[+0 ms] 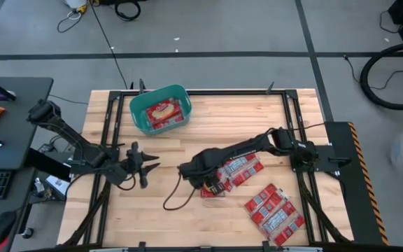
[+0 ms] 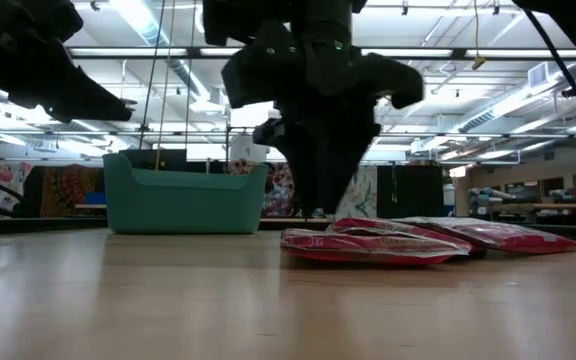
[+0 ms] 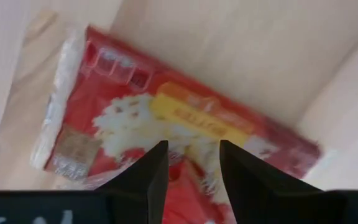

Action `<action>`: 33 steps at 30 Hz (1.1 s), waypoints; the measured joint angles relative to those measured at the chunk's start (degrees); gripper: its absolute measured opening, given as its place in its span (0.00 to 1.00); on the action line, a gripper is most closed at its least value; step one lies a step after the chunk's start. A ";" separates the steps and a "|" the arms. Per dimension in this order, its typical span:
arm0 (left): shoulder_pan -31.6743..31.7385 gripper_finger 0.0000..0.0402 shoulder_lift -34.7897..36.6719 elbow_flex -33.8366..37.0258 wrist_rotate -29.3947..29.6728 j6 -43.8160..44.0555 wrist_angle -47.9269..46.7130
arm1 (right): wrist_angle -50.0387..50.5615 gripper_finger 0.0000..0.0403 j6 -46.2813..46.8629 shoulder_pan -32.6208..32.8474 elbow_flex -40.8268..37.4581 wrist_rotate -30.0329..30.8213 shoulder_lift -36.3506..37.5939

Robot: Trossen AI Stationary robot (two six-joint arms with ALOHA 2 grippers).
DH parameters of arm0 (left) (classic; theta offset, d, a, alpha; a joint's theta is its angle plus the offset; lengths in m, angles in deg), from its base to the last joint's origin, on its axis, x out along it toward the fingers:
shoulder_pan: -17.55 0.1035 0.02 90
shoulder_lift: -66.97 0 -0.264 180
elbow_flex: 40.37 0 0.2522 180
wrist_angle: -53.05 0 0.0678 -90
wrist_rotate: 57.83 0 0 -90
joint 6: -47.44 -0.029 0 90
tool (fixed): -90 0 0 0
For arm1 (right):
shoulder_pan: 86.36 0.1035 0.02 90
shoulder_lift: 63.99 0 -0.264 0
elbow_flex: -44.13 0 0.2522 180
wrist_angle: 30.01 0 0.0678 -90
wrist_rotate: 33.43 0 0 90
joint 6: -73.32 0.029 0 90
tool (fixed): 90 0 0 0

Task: Sort popcorn bags into baskets
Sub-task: Put the popcorn bag into the green bin

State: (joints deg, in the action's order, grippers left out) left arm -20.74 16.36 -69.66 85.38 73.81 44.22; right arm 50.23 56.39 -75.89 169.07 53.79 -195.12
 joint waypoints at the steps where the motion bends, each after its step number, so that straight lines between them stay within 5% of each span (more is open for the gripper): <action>1: 0.38 0.30 0.00 0.00 -0.02 -0.02 -0.02 | 0.05 0.36 0.29 0.30 -0.44 0.00 0.00; 10: 4.95 0.30 0.00 0.00 -5.65 -1.60 2.86 | -14.17 0.34 -4.26 0.38 -7.71 3.35 0.46; 15: 6.39 0.30 0.00 0.00 -8.44 -1.60 2.86 | -27.75 0.34 -4.10 -2.56 -7.99 17.45 -0.01; 18: 6.37 0.30 0.00 0.00 -9.42 -1.60 2.74 | -27.65 0.34 -3.80 -3.76 -5.27 27.21 -0.10; 26: 6.37 0.30 0.00 0.00 -10.01 -1.55 1.95 | -23.32 0.34 -8.28 -3.79 -1.58 22.94 0.02; 33: 6.37 0.30 0.00 0.00 -10.02 -1.18 3.20 | -24.09 0.35 -3.76 -3.81 -1.58 25.17 0.00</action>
State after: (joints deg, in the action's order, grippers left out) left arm -14.37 16.36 -69.66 75.36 72.63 47.42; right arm 26.14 52.63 -79.70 167.49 78.96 -195.12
